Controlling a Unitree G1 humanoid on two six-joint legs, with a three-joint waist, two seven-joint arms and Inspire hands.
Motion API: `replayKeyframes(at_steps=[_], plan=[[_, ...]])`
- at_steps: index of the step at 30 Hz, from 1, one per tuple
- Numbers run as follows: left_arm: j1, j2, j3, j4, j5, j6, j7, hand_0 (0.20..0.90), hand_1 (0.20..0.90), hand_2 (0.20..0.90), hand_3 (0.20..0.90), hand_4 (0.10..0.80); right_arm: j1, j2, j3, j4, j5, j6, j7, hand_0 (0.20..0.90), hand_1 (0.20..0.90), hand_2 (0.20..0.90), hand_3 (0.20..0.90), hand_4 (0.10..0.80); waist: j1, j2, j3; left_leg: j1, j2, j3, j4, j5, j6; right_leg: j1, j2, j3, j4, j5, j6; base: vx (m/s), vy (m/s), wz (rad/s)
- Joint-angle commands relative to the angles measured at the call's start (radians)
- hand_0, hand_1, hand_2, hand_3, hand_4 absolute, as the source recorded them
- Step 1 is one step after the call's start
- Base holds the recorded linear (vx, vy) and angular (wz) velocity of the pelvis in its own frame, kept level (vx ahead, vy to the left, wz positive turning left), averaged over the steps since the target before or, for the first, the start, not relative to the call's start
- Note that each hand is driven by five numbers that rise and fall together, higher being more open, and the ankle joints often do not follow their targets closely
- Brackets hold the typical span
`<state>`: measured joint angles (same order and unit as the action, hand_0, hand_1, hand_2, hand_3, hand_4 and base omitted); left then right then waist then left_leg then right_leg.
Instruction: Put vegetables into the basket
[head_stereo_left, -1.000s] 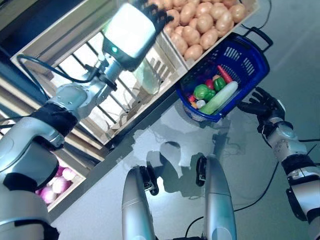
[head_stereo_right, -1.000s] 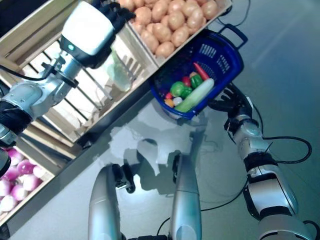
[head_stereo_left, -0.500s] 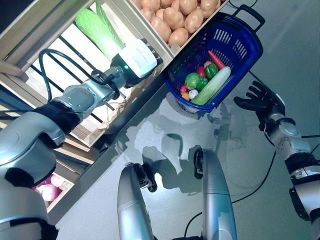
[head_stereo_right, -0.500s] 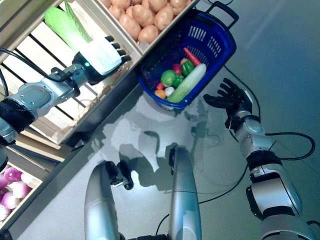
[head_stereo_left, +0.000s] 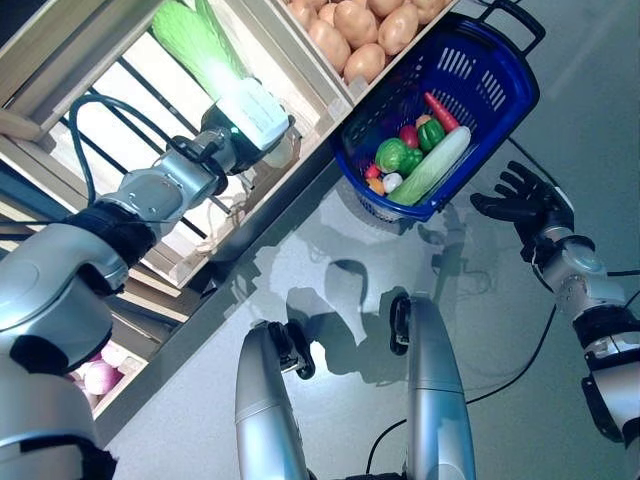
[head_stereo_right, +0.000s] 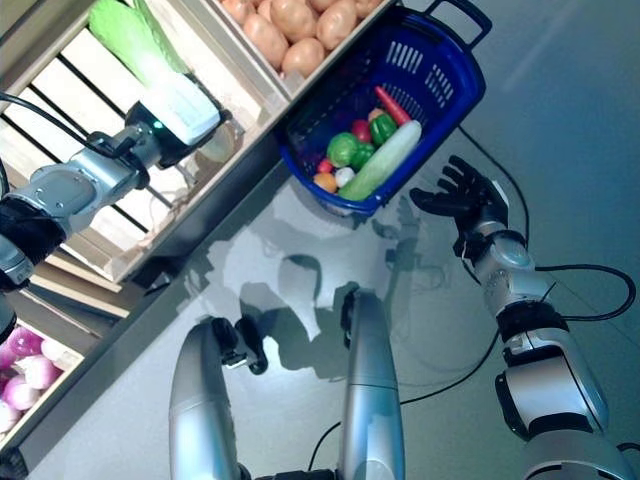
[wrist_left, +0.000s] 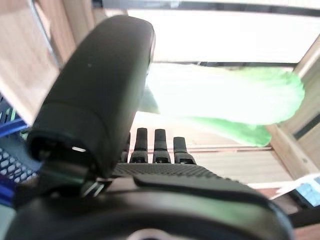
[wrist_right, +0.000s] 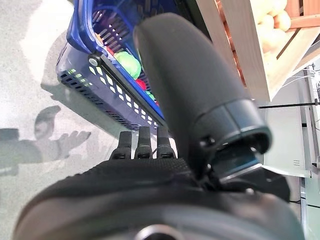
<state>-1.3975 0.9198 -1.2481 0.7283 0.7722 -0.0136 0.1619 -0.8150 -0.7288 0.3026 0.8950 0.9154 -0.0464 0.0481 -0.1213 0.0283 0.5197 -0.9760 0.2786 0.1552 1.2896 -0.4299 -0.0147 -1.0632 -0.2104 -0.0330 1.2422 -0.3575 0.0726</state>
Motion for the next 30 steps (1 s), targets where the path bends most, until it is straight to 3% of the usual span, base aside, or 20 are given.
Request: replayKeyframes(at_steps=[1, 10, 20, 25, 30], plan=[[-0.147, 0.043, 0.084, 0.056, 0.026, 0.081, 0.032, 0.900, 0.900, 0.900, 0.900, 0.800, -0.053, -0.049, -0.053, -0.069, 0.055, -0.089, 0.030, 0.900, 0.900, 0.900, 0.900, 0.800, -0.024, 0.007, 0.000, -0.018, 0.011, -0.055, -0.084, 0.074, -0.035, 0.085, -0.103, -0.026, -0.037, 0.049, 0.003, 0.000, 0.000, 0.00], [-0.163, -0.004, 0.079, 0.164, -0.008, 0.029, 0.038, 0.900, 0.900, 0.900, 0.900, 0.800, -0.063, -0.066, -0.048, -0.154, 0.068, -0.074, 0.011, 0.900, 0.900, 0.900, 0.900, 0.800, -0.038, -0.014, 0.000, -0.106, 0.028, -0.057, -0.021, 0.061, -0.032, 0.003, -0.109, -0.019, 0.015, 0.048, 0.006, -0.012, 0.040, -0.02], [-0.168, -0.031, 0.069, 0.206, -0.010, -0.016, 0.139, 0.900, 0.900, 0.900, 0.900, 0.800, -0.054, -0.079, -0.043, -0.218, 0.095, -0.071, 0.004, 0.900, 0.900, 0.900, 0.900, 0.800, -0.046, -0.030, 0.000, -0.205, 0.045, -0.071, 0.051, 0.046, -0.029, -0.088, -0.127, -0.010, 0.082, 0.037, 0.003, -0.014, 0.023, -0.08], [-0.170, -0.021, 0.078, 0.190, 0.040, -0.085, 0.239, 0.900, 0.900, 0.900, 0.900, 0.800, -0.033, -0.078, -0.046, -0.240, 0.087, -0.075, 0.013, 0.900, 0.900, 0.900, 0.900, 0.800, -0.045, -0.032, 0.000, -0.220, 0.055, -0.079, 0.076, 0.039, -0.033, -0.098, -0.138, -0.008, 0.101, 0.033, 0.008, 0.015, 0.003, -0.02], [-0.174, -0.003, 0.068, 0.173, 0.041, -0.104, 0.184, 0.900, 0.900, 0.900, 0.900, 0.800, -0.016, -0.074, -0.061, -0.250, 0.101, -0.065, 0.022, 0.900, 0.900, 0.900, 0.900, 0.800, -0.045, -0.032, 0.000, -0.223, 0.062, -0.086, 0.089, 0.036, -0.039, -0.099, -0.147, -0.009, 0.114, 0.031, 0.014, 0.028, 0.010, -0.02]])
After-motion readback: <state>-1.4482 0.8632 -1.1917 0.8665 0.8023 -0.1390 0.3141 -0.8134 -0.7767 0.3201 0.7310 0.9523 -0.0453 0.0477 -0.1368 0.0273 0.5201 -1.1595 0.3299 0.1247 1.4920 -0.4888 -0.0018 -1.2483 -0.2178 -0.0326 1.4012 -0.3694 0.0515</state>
